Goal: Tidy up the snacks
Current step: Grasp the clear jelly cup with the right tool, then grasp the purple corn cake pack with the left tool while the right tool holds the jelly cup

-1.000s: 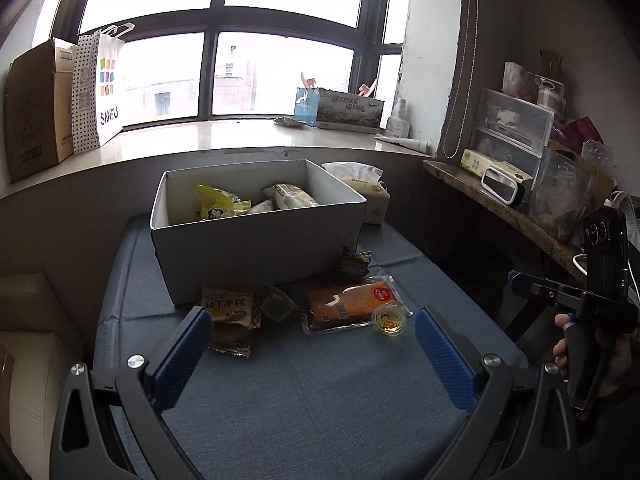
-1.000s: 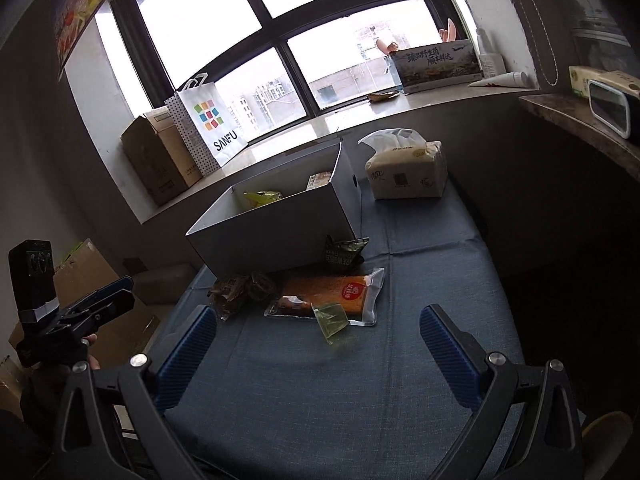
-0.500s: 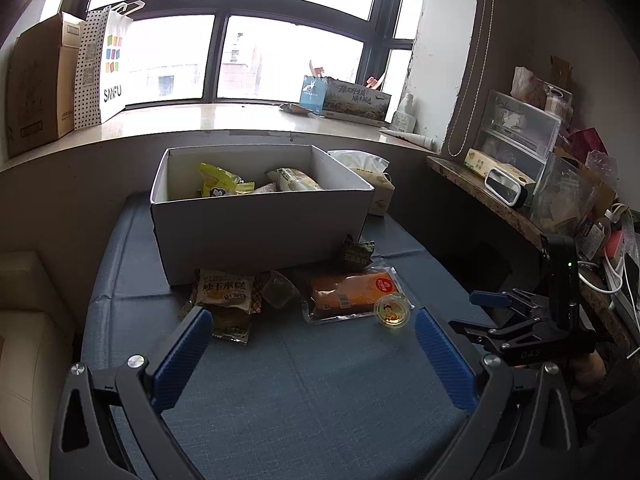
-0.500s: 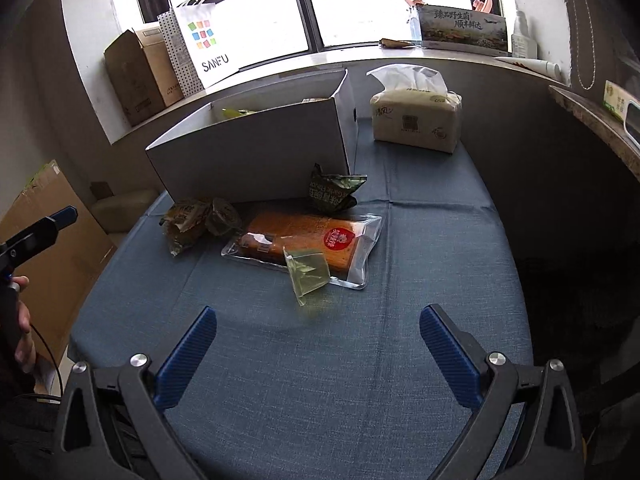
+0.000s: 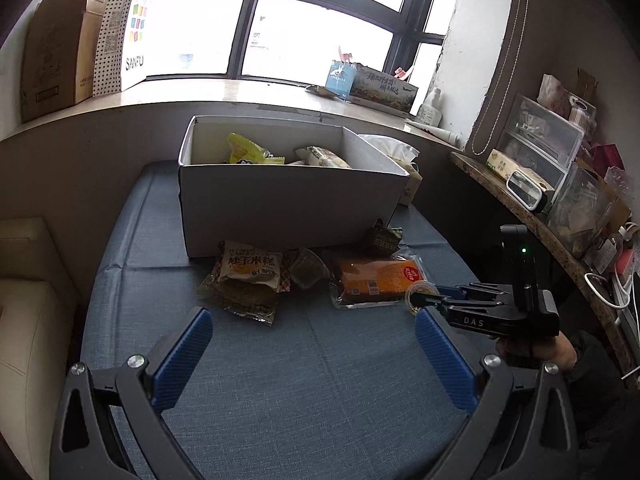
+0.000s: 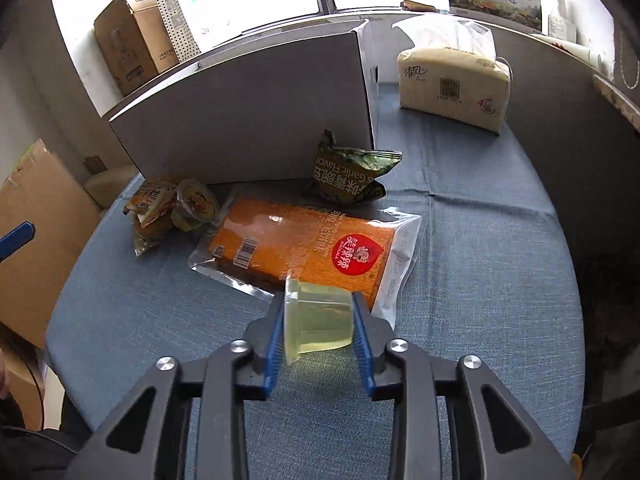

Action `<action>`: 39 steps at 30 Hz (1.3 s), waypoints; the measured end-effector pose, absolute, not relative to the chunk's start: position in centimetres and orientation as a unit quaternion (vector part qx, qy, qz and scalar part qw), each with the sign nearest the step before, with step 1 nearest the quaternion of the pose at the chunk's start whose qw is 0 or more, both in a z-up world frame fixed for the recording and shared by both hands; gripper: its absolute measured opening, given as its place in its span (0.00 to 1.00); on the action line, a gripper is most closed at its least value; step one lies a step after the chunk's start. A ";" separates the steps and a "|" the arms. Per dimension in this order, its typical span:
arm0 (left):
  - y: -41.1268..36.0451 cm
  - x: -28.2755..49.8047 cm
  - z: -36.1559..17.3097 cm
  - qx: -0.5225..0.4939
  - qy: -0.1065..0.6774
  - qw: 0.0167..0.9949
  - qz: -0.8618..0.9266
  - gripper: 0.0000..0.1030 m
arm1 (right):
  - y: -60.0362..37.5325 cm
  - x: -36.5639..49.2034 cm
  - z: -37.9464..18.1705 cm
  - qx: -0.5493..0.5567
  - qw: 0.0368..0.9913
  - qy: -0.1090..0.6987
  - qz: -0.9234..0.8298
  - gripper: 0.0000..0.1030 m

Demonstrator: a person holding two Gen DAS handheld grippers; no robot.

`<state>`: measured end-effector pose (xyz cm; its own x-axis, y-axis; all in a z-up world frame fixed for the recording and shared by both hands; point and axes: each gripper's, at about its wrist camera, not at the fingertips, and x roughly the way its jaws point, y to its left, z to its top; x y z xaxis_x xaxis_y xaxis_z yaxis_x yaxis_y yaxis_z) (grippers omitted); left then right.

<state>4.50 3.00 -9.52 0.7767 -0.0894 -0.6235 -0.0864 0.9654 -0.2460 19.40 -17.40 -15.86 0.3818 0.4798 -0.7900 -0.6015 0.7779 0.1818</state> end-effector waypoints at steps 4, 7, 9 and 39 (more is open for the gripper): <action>3.8 4.7 -9.8 -0.138 0.333 0.933 0.006 1.00 | -18.1 18.8 -15.3 -0.050 0.832 0.440 0.334 0.32; 4.4 5.6 -10.5 -0.136 0.346 0.928 0.010 1.00 | -19.0 18.1 -14.2 -0.034 0.837 0.427 0.340 0.32; 5.0 6.6 -11.2 -0.132 0.357 0.924 0.014 1.00 | -19.7 17.3 -13.3 -0.023 0.839 0.418 0.347 0.32; 8.6 12.8 -14.7 -0.072 0.390 0.918 -0.006 0.64 | -21.1 14.4 -12.4 -0.014 0.834 0.421 0.356 0.32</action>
<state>12.80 8.64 -14.68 0.6955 -0.0674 -0.7154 -0.0451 0.9895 -0.1371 14.35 -21.07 -12.42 0.3929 0.5819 -0.7120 -0.6051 0.7467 0.2763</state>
